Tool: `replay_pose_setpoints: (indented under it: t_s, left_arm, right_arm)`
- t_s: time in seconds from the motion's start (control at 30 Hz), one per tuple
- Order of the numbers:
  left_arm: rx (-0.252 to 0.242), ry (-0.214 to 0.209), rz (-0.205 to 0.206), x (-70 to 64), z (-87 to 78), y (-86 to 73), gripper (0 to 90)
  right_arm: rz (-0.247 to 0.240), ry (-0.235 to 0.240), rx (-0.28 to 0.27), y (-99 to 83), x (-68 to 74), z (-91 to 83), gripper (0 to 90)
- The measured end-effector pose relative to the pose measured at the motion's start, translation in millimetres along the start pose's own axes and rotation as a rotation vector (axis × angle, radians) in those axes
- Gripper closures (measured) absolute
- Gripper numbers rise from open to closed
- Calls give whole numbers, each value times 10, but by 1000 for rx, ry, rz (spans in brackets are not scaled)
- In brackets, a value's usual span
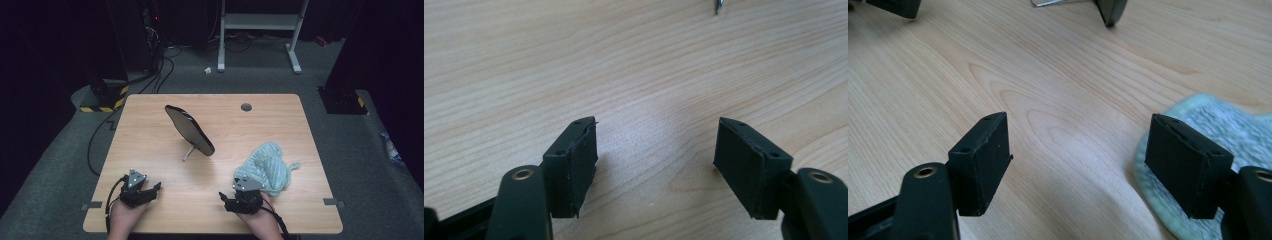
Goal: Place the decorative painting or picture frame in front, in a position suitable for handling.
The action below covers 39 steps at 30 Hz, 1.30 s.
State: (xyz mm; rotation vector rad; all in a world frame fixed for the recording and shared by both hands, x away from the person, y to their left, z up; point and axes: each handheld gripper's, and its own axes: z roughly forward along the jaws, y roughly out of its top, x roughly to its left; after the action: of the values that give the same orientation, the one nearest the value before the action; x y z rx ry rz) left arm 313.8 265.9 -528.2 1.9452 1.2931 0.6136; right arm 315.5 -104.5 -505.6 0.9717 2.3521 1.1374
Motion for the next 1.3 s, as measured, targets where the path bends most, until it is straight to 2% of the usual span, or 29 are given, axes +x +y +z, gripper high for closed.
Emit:
replay_pose_setpoints:
  t_s: [0.07,0.2,0.37,0.43,0.47,0.57,0.67,0.8,0.87,0.97,1.03,1.13,1.3]
  left_arm:
    - [-10,-25,-10,-8,-12,4,347]
    - [-7,-38,9,-59,-11,14,357]
    - [-12,-57,24,-136,23,30,369]
    - [-12,-53,42,-161,36,30,369]
    - [-11,-47,50,-172,42,28,368]
    - [-6,-41,59,-180,49,25,368]
    - [6,-41,53,-179,64,26,371]
    - [17,-45,51,-174,72,31,371]
    - [23,-50,42,-166,81,33,371]
    - [23,-54,34,-161,83,33,372]
    - [23,-55,35,-160,82,33,371]
    - [26,-55,37,-158,81,34,371]
    - [24,-58,34,-157,83,34,371]
  right_arm:
    - [9,7,33,-26,-9,72,255]
    - [22,25,84,-88,-31,176,265]
    - [29,34,102,-113,-41,201,297]
    - [34,33,105,-111,-50,184,348]
    - [20,13,95,-112,-62,160,397]
    - [-5,-45,22,-101,-121,22,454]
    - [47,-51,-1,-87,-231,-56,467]
    - [48,-93,13,-98,-318,-41,531]
    - [50,-102,41,-107,-349,10,549]
    - [24,-112,102,-139,-337,94,590]
    - [19,-111,101,-156,-324,104,656]
    - [11,-134,110,-151,-320,97,811]
    - [16,-135,79,-123,-343,31,848]
